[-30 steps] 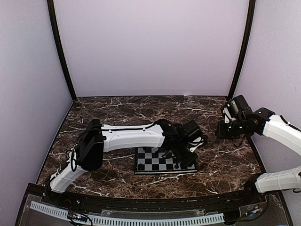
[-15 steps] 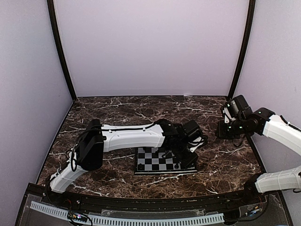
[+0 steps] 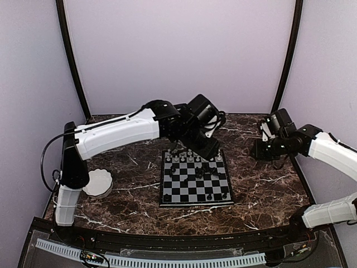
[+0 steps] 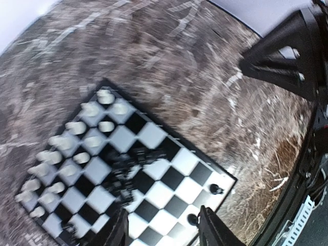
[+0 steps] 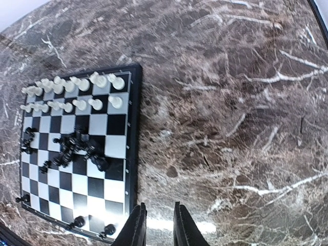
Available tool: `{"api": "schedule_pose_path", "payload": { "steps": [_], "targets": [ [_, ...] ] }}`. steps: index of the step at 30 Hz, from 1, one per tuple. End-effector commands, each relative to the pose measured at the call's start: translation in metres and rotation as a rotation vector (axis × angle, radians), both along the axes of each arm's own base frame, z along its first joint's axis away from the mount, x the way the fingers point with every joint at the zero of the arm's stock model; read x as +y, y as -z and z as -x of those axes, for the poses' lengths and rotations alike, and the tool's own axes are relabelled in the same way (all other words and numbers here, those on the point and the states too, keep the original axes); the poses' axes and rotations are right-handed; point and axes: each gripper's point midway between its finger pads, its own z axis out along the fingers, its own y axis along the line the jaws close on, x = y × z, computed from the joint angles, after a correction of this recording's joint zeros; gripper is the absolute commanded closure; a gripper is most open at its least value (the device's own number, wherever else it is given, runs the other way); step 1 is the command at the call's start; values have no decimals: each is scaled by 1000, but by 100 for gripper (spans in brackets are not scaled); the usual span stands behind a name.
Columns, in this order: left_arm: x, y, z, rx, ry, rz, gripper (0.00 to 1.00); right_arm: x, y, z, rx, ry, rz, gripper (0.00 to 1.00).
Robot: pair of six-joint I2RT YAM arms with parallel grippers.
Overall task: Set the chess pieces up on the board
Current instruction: Pick up the pawn from the chessboard.
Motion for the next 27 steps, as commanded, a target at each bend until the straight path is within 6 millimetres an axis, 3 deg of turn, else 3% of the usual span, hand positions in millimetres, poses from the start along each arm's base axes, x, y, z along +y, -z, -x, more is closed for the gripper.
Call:
{"api": "schedule_pose_path", "payload": {
  "steps": [1,2,3,4,5,9,15,16,17,20,27],
  "targets": [
    [59,-9,-2,34,-146,-74,51,18,-32,-20,-98,-67,-46,79],
    [70,4,-3,56,-168,-105,52,21,-31,-21,-92,-86,-46,79],
    [78,0,-5,68,-199,-89,52,24,-28,-21,-77,-105,-44,79],
    [86,13,-3,92,-212,-108,52,28,-26,-20,-64,-124,-38,79],
    [94,10,-7,104,-238,-92,54,32,-23,-20,-55,-145,-31,79],
    [108,31,-12,184,-280,-76,60,51,-15,-19,-29,-219,6,79],
    [90,53,-25,215,-251,-99,60,75,6,-16,33,-258,13,80],
    [91,67,-27,227,-256,-139,60,79,11,-12,53,-264,-12,80],
    [86,63,-31,219,-256,-129,60,79,14,-11,62,-257,-20,80],
    [81,77,-40,228,-274,-150,62,78,20,-7,75,-251,-34,81],
    [74,90,-61,281,-327,-126,63,74,18,-1,56,-240,-48,81]
  ]
}}
